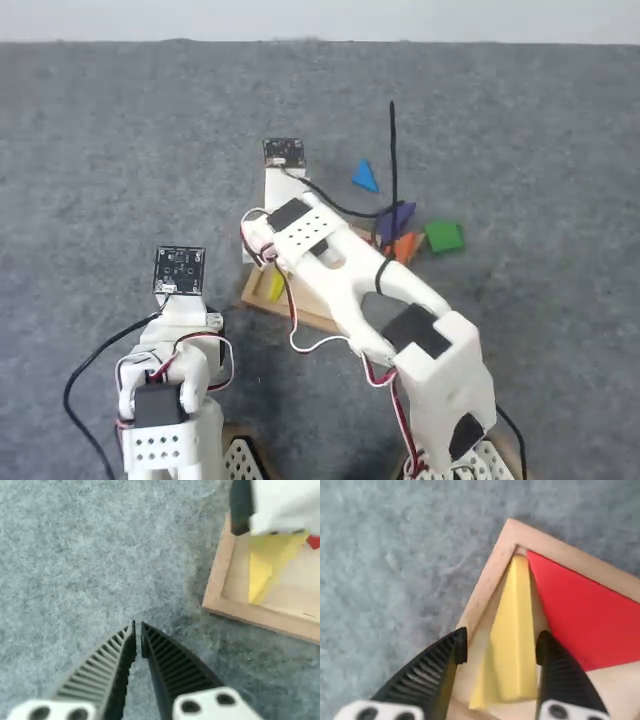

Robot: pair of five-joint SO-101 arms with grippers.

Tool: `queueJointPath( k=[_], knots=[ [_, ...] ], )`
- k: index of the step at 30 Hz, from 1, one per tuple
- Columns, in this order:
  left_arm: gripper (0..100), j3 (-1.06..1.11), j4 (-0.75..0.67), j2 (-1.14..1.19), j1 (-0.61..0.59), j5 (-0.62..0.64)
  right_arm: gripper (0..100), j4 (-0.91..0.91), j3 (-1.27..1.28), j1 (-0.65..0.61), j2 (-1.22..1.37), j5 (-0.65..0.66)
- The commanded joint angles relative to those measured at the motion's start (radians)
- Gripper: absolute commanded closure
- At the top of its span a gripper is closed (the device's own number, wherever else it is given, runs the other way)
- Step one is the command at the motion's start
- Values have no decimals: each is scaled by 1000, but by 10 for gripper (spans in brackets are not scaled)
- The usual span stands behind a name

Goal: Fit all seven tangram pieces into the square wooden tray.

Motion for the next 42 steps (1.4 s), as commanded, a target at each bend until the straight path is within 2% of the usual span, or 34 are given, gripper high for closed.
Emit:
queueJointPath(
  k=[1,9,14,17,20,22,26,34,42],
  knots=[
    [982,-13,3,-18,-2,17,779,5,18,30,-145,25],
    [982,-13,3,-18,-2,17,778,7,126,33,-361,104],
    [982,-13,3,-18,-2,17,779,-19,301,94,-536,164],
    [982,-13,3,-18,-2,17,779,-82,488,134,-634,229],
    [982,-13,3,-18,-2,17,781,-225,678,140,-694,249],
    [982,-13,3,-18,-2,17,820,-308,724,139,-697,290],
    [982,-13,3,-18,-2,17,938,-328,681,145,-633,368],
    [982,-13,3,-18,-2,17,976,-193,419,143,-372,393],
    [982,-13,3,-18,-2,17,979,-188,384,87,-285,397]
  ],
)
